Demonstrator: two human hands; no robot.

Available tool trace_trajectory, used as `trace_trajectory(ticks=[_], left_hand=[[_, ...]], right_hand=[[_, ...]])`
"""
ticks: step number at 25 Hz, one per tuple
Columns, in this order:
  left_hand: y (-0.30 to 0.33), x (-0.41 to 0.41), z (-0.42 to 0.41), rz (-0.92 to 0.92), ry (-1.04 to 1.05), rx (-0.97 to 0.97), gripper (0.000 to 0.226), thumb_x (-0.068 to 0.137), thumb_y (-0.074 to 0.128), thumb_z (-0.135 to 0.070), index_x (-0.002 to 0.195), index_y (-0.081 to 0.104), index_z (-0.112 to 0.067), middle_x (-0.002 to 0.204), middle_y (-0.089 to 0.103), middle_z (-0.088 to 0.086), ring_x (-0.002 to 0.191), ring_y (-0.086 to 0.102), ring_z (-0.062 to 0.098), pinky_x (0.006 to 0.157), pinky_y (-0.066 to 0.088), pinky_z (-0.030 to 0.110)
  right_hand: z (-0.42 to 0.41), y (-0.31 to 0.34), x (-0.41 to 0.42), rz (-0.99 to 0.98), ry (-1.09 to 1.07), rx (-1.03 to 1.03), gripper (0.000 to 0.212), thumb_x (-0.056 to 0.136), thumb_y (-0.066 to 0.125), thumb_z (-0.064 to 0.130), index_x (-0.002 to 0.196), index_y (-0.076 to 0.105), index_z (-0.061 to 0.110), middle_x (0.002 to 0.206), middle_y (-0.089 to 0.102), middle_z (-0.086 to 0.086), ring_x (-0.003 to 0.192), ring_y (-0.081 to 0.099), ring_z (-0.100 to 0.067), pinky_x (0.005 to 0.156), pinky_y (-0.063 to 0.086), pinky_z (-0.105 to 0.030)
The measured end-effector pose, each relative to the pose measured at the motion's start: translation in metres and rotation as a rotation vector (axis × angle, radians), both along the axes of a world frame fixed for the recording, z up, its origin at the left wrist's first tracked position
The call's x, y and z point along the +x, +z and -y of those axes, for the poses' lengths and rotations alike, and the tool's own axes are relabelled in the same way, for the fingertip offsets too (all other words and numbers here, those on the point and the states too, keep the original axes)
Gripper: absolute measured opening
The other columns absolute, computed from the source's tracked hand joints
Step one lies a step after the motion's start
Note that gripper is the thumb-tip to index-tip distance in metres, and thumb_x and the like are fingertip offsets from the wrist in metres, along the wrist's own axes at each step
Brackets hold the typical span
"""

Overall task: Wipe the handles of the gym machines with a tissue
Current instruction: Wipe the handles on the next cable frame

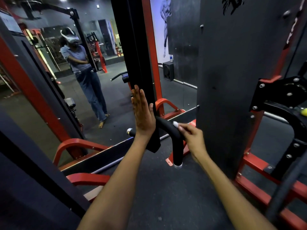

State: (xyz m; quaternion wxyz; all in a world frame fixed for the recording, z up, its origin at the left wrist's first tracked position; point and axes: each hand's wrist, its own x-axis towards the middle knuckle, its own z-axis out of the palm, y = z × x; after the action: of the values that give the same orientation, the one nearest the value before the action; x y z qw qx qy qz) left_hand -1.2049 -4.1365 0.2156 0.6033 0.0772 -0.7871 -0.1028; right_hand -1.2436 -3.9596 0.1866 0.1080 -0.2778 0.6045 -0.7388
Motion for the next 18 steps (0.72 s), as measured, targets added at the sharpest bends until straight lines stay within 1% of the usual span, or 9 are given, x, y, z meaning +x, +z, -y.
trace_trajectory(ticks=[2,4,7,8,9,11,14,16,18], left_hand=[[0.000,0.003,0.001,0.000,-0.001,-0.009,0.059,0.105,0.021,-0.027,0.151,-0.017,-0.031,0.158,-0.021,-0.017,0.147,-0.010,0.011,0.122,0.001,0.041],[-0.001,0.006,0.001,0.000,-0.013,-0.007,0.060,0.105,0.021,-0.026,0.151,-0.016,-0.031,0.158,-0.020,-0.017,0.148,-0.009,0.011,0.122,0.002,0.041],[-0.003,0.004,0.001,-0.010,-0.005,-0.002,0.059,0.105,0.021,-0.026,0.152,-0.015,-0.031,0.158,-0.019,-0.017,0.148,-0.008,0.011,0.122,0.002,0.040],[-0.002,0.004,0.003,-0.003,-0.014,-0.003,0.060,0.105,0.022,-0.026,0.152,-0.015,-0.031,0.158,-0.019,-0.017,0.148,-0.009,0.010,0.122,0.001,0.040],[0.000,0.003,0.005,0.010,-0.030,-0.013,0.060,0.105,0.022,-0.027,0.151,-0.015,-0.032,0.158,-0.020,-0.017,0.148,-0.009,0.010,0.121,0.001,0.039],[0.001,0.004,0.009,0.035,-0.057,-0.052,0.060,0.105,0.022,-0.031,0.151,-0.016,-0.033,0.158,-0.021,-0.017,0.147,-0.011,0.009,0.121,0.000,0.037],[-0.003,0.007,0.014,0.023,-0.053,-0.080,0.065,0.103,0.028,-0.024,0.151,-0.015,-0.031,0.158,-0.021,-0.015,0.147,-0.011,0.010,0.122,0.001,0.038],[-0.001,0.007,0.011,0.022,-0.040,-0.072,0.072,0.100,0.032,-0.014,0.152,-0.015,-0.029,0.158,-0.021,-0.014,0.148,-0.010,0.012,0.122,0.002,0.040],[-0.004,0.008,0.005,0.023,-0.031,-0.040,0.073,0.099,0.032,-0.010,0.152,-0.015,-0.029,0.158,-0.020,-0.015,0.148,-0.009,0.011,0.122,0.002,0.040]], right_hand=[[-0.016,-0.027,0.007,0.061,-0.025,0.022,0.022,0.086,0.057,-0.005,0.089,0.070,0.013,0.086,0.071,0.005,0.085,0.065,-0.003,0.077,0.048,-0.018],[-0.021,-0.038,0.002,-0.034,-0.035,0.178,0.024,0.084,0.058,-0.007,0.084,0.069,0.014,0.082,0.070,0.005,0.079,0.062,0.000,0.076,0.045,-0.022],[-0.001,0.003,-0.013,-0.165,-0.063,0.152,0.009,0.084,0.067,0.008,0.082,0.072,0.016,0.077,0.069,0.009,0.074,0.061,0.000,0.071,0.043,-0.019],[0.015,0.026,-0.015,-0.254,-0.043,0.137,0.002,0.082,0.071,0.016,0.082,0.072,0.015,0.080,0.068,0.005,0.076,0.062,-0.004,0.070,0.044,-0.016],[0.031,0.046,-0.016,-0.371,-0.008,0.188,0.006,0.079,0.073,0.019,0.082,0.073,0.014,0.083,0.067,0.001,0.079,0.062,-0.008,0.069,0.043,-0.012],[0.054,0.063,-0.012,-0.608,0.053,0.329,0.010,0.079,0.073,0.014,0.085,0.074,0.007,0.089,0.066,-0.007,0.084,0.063,-0.018,0.071,0.044,-0.013],[0.033,0.041,-0.002,-0.944,-0.039,0.289,0.008,0.083,0.066,0.005,0.087,0.073,0.005,0.088,0.062,-0.007,0.083,0.061,-0.018,0.074,0.050,-0.025],[-0.006,0.010,0.002,-1.025,-0.064,0.220,0.019,0.088,0.055,0.012,0.088,0.073,0.006,0.089,0.061,-0.005,0.086,0.057,-0.013,0.078,0.048,-0.022],[-0.036,-0.016,0.003,-0.992,-0.072,0.197,0.022,0.088,0.052,0.010,0.089,0.073,0.004,0.089,0.061,-0.005,0.086,0.057,-0.011,0.077,0.050,-0.023]])
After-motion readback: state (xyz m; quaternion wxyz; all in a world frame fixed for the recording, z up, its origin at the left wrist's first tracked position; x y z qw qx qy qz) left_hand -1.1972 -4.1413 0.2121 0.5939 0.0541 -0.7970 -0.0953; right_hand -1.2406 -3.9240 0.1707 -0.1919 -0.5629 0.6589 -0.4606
